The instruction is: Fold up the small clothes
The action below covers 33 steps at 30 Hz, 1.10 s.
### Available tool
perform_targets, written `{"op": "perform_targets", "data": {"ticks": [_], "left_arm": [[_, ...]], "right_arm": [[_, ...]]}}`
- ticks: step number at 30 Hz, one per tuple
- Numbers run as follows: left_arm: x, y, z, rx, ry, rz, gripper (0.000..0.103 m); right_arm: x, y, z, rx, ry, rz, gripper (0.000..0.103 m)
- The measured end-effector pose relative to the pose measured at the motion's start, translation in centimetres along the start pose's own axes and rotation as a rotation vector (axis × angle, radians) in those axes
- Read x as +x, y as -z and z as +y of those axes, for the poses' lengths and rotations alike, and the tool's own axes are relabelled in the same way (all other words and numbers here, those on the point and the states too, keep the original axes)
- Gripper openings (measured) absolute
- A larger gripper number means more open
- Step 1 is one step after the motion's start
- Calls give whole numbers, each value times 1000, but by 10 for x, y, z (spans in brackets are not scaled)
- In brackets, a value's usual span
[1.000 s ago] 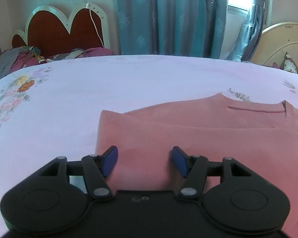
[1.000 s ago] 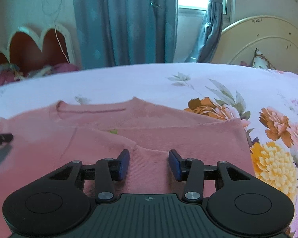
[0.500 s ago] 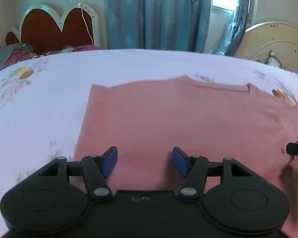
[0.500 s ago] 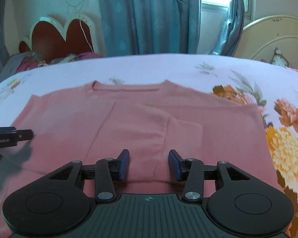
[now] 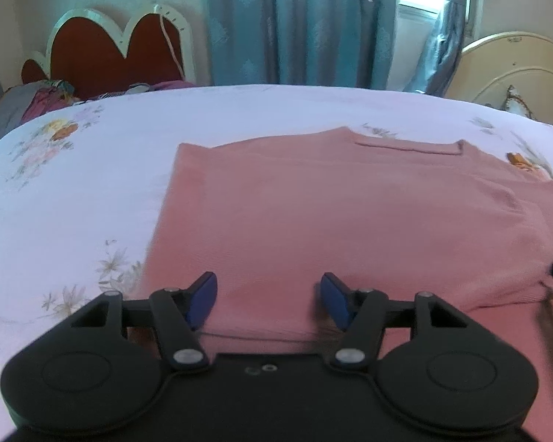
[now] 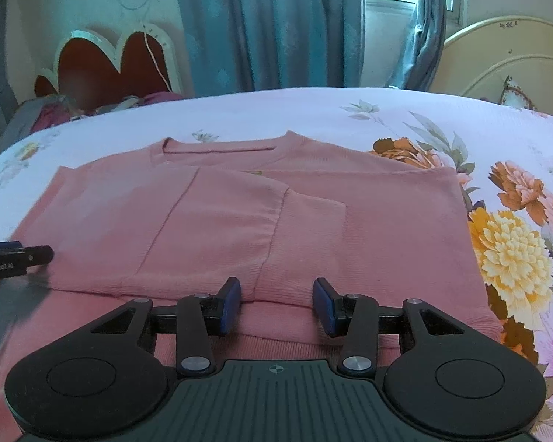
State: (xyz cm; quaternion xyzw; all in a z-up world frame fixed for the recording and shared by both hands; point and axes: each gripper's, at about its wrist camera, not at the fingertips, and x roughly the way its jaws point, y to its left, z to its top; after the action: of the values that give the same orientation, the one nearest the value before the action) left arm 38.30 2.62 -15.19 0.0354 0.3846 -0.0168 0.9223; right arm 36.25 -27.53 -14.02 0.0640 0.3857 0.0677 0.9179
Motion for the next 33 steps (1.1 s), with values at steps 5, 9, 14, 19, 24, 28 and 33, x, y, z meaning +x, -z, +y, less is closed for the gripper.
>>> {"op": "perform_targets", "data": {"ticks": [5, 9, 14, 19, 24, 28, 33], "left_arm": [[2, 1, -20, 40, 7, 8, 62], [10, 9, -18, 12, -7, 23, 73], [8, 9, -19, 20, -19, 31, 74], [5, 6, -25, 27, -48, 44, 73], [-11, 8, -34, 64, -37, 33, 69], [-22, 13, -40, 61, -13, 34, 69], [-41, 23, -48, 81, 15, 29, 69]], "right_arm": [[2, -6, 4, -7, -14, -7, 45], [18, 1, -4, -22, -11, 44, 45], [15, 8, -7, -39, 0, 58, 45], [14, 7, -11, -42, -12, 68, 45], [1, 7, -16, 16, -54, 60, 45], [-12, 12, -6, -10, -77, 52, 45], [-29, 20, 3, -3, -100, 51, 45]]}}
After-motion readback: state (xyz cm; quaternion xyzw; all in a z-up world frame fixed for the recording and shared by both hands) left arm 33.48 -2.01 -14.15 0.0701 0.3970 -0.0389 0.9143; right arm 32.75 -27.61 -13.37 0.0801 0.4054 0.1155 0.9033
